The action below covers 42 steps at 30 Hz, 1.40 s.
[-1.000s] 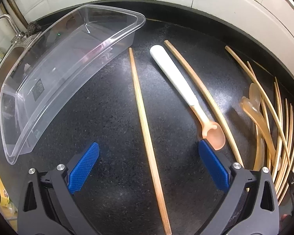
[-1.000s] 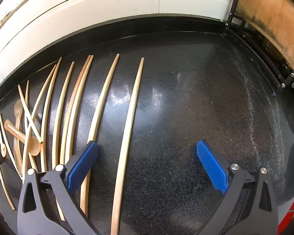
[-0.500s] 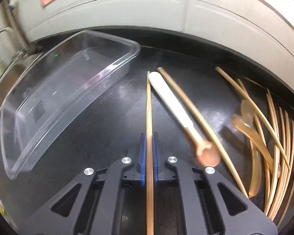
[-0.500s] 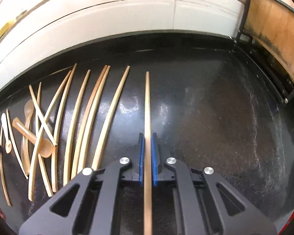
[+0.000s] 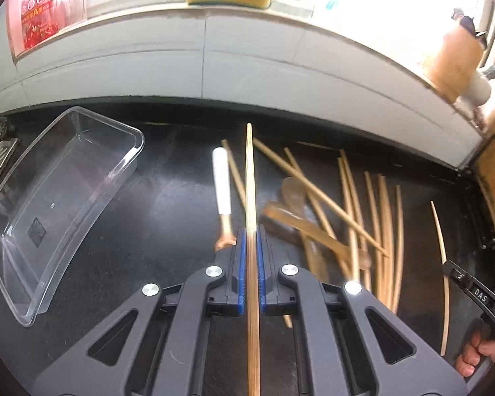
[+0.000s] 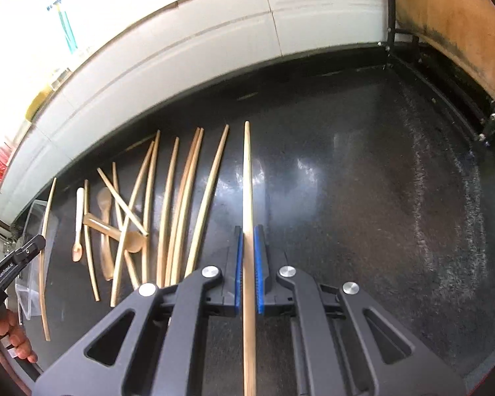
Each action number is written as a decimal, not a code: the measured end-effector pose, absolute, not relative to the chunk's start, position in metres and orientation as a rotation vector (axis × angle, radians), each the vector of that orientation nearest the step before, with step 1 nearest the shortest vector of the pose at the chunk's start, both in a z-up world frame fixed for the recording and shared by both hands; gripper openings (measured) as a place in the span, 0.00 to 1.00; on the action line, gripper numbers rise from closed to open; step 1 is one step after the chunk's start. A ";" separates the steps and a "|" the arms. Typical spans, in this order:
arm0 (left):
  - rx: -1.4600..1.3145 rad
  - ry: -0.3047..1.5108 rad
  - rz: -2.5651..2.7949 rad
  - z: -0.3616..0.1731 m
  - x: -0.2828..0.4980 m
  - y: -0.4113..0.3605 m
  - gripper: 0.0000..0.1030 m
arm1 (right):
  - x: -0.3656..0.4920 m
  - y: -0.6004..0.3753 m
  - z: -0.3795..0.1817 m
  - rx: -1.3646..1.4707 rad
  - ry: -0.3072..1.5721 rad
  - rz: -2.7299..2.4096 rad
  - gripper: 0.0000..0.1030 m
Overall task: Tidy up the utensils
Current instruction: 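Carry both held chopsticks over the clear plastic tray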
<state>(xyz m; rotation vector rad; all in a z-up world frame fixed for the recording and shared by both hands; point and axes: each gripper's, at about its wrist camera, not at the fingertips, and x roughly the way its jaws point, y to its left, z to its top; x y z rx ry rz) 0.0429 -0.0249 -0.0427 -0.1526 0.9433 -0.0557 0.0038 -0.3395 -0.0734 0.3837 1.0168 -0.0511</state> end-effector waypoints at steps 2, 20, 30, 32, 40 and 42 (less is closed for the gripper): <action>-0.162 0.939 -0.060 -0.037 0.034 -0.023 0.05 | -0.003 -0.341 -0.066 0.392 1.004 -0.044 0.07; -0.121 0.976 -0.147 -0.007 0.003 -0.006 0.05 | -0.031 -0.309 -0.042 0.419 0.990 0.123 0.07; -0.109 0.925 -0.163 0.007 0.000 0.044 0.05 | -0.022 -0.251 -0.016 0.393 0.966 0.179 0.07; -0.110 0.928 -0.165 0.007 0.004 0.068 0.05 | -0.020 -0.231 -0.018 0.397 0.973 0.167 0.07; -0.053 0.937 -0.203 0.021 0.036 0.180 0.05 | -0.020 -0.131 -0.015 0.406 0.994 0.150 0.07; -0.034 0.936 -0.216 0.024 0.044 0.210 0.05 | -0.020 -0.103 -0.010 0.406 0.982 0.142 0.07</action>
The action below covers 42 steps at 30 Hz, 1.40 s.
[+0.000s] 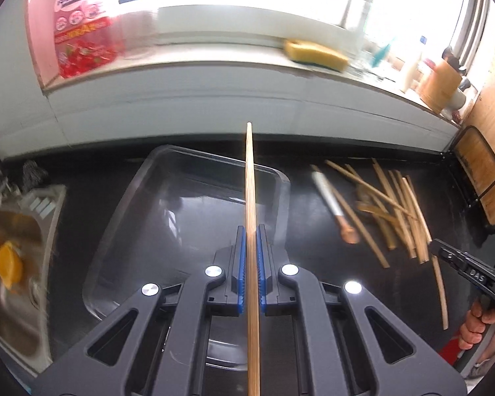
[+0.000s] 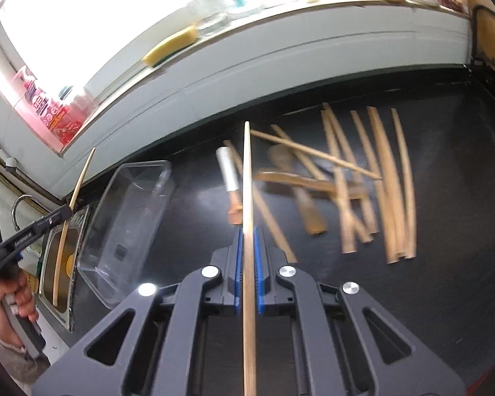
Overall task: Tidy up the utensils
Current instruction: 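Carry both held chopsticks over the clear plastic tray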
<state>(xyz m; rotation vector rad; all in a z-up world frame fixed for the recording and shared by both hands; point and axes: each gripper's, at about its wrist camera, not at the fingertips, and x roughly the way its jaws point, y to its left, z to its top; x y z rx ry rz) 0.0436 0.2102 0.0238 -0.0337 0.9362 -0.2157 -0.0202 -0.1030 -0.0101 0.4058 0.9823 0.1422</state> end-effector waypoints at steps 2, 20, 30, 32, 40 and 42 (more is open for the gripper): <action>-0.004 0.941 -0.235 0.024 0.049 0.237 0.05 | -0.020 -0.083 -0.007 0.419 0.974 0.135 0.07; -0.002 1.036 -0.391 -0.009 0.087 0.292 0.05 | 0.007 0.065 -0.002 0.590 1.017 0.144 0.07; -0.003 1.064 -0.396 -0.024 0.095 0.297 0.05 | 0.013 0.083 -0.014 0.591 1.052 0.128 0.07; -0.002 1.064 -0.394 -0.024 0.096 0.297 0.05 | 0.017 0.085 -0.014 0.591 1.042 0.109 0.07; 0.000 1.068 -0.392 -0.026 0.096 0.294 0.05 | 0.024 0.098 -0.018 0.601 1.042 0.105 0.07; -0.007 1.070 -0.391 -0.026 0.098 0.294 0.05 | 0.025 0.101 -0.018 0.591 1.038 0.105 0.07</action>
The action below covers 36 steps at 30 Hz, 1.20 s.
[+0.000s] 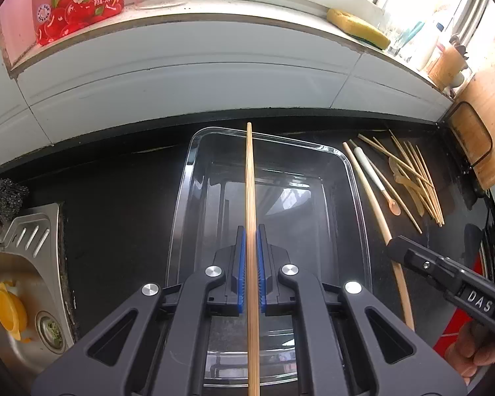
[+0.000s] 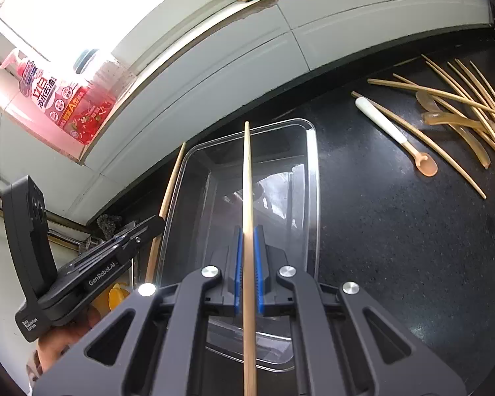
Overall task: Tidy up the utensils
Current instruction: 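Carry both held chopsticks over the clear plastic tray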
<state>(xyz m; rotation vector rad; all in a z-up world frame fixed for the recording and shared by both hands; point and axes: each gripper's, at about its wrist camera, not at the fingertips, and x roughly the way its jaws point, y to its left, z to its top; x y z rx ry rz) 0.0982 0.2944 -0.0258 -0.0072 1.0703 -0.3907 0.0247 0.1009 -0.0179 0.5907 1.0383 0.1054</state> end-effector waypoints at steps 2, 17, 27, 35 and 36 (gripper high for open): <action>-0.009 1.071 -0.390 -0.026 0.099 0.295 0.05 | 0.026 0.102 -0.019 0.588 1.040 0.105 0.07; 0.002 1.095 -0.391 -0.034 0.107 0.291 0.05 | 0.038 0.103 -0.031 0.602 1.067 0.082 0.07; -0.001 1.088 -0.388 -0.030 0.111 0.293 0.05 | 0.042 0.110 -0.023 0.534 1.048 0.092 0.07; -0.043 1.100 -0.391 -0.032 0.116 0.302 0.05 | 0.047 0.109 -0.020 0.531 1.038 0.078 0.07; -0.037 1.094 -0.399 -0.029 0.117 0.300 0.05 | 0.049 0.109 -0.019 0.529 1.034 0.076 0.07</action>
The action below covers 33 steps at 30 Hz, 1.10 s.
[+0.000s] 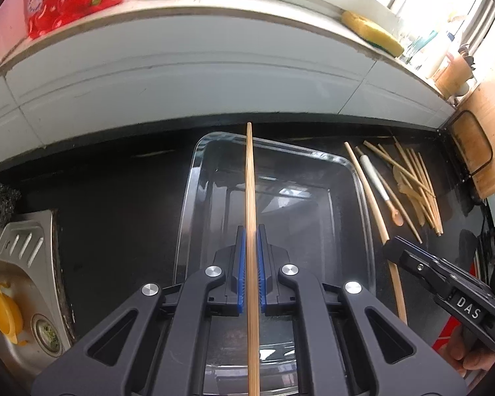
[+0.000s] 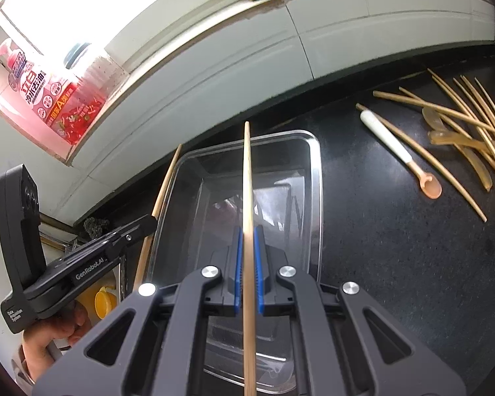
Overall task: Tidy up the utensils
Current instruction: 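Carry both held chopsticks over the clear plastic tray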
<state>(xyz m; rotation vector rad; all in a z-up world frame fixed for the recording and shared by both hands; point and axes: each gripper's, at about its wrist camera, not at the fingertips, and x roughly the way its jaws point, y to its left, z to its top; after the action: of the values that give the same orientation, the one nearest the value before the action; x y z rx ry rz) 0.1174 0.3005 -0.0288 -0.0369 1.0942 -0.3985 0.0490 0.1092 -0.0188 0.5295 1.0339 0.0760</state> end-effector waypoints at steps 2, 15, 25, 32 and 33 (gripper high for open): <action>-0.025 1.087 -0.405 -0.025 0.118 0.299 0.05 | 0.052 0.110 -0.018 0.528 1.038 0.077 0.07; -0.034 1.152 -0.415 -0.049 0.115 0.297 0.05 | 0.052 0.112 -0.033 0.544 1.099 0.070 0.07; -0.044 1.158 -0.414 -0.050 0.117 0.300 0.05 | 0.051 0.113 -0.035 0.541 1.102 0.073 0.07; -0.043 1.161 -0.413 -0.052 0.118 0.298 0.05 | 0.051 0.112 -0.035 0.545 1.100 0.070 0.07; -0.042 1.161 -0.412 -0.052 0.118 0.298 0.05 | 0.051 0.112 -0.035 0.545 1.100 0.070 0.07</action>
<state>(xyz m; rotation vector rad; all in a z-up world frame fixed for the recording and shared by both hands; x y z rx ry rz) 0.1176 0.2982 -0.0519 -0.0425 1.1609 -0.4122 0.0513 0.1124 -0.0348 0.5448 1.0996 0.0695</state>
